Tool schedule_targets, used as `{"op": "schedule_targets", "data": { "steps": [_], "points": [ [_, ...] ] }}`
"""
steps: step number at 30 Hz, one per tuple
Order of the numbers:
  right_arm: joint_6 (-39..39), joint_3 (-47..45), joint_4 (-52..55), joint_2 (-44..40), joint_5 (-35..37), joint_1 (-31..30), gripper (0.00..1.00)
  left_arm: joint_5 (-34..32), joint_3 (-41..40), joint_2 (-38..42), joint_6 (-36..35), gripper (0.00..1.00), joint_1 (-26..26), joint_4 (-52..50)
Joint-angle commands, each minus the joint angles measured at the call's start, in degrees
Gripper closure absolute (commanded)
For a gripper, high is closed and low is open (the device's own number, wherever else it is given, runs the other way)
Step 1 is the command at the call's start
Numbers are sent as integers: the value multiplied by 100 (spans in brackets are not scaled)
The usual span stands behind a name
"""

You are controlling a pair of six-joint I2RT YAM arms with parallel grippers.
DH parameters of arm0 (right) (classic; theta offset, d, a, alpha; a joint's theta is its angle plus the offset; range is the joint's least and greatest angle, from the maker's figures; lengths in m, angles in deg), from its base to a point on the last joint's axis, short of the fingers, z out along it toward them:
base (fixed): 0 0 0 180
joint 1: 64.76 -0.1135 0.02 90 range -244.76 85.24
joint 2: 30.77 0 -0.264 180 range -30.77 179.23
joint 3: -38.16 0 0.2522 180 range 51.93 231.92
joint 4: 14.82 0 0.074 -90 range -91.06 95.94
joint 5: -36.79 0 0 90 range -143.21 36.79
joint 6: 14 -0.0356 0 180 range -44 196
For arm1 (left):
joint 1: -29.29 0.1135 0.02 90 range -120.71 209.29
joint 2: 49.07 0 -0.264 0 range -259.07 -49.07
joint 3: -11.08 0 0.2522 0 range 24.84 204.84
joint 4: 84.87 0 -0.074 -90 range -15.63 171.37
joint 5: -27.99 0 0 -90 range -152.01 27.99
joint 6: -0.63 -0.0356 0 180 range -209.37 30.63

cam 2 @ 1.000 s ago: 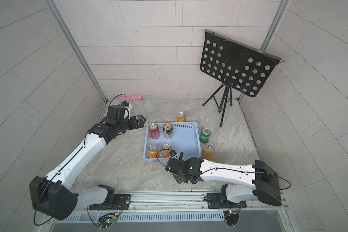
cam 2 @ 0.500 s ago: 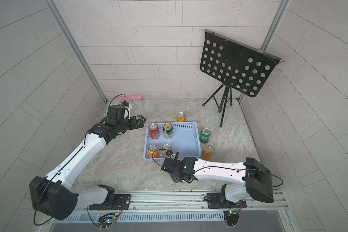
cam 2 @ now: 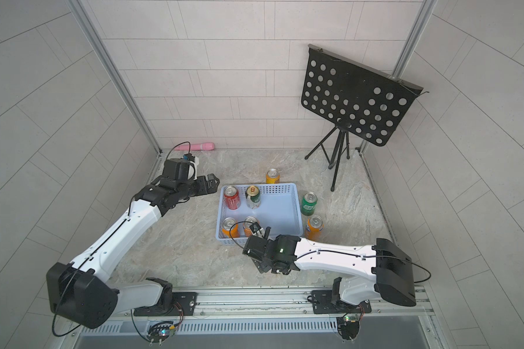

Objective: Take out the drinks from the basket
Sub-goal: Place the drink at the center of the board.

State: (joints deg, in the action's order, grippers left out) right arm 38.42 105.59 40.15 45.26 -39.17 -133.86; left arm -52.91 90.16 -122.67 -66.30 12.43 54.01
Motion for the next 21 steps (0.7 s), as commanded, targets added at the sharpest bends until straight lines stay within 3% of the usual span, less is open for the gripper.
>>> {"op": "schedule_targets", "data": {
  "steps": [1,7,12,16,21],
  "points": [
    [-39,167,228,-323,424,-20,14,-73,26,18,-17,0,-3,-90],
    [119,561,405,-954,809,141,10,-275,25,58,15,0,18,-88],
    [482,1083,405,-1305,243,1190,9,-122,92,36,113,0,243,-132],
    [874,1664,413,-1051,-401,2074,9,453,55,-47,482,0,760,-77],
    [1211,2537,546,-159,-988,2660,9,934,33,-311,704,0,1247,-120]
  ]
}}
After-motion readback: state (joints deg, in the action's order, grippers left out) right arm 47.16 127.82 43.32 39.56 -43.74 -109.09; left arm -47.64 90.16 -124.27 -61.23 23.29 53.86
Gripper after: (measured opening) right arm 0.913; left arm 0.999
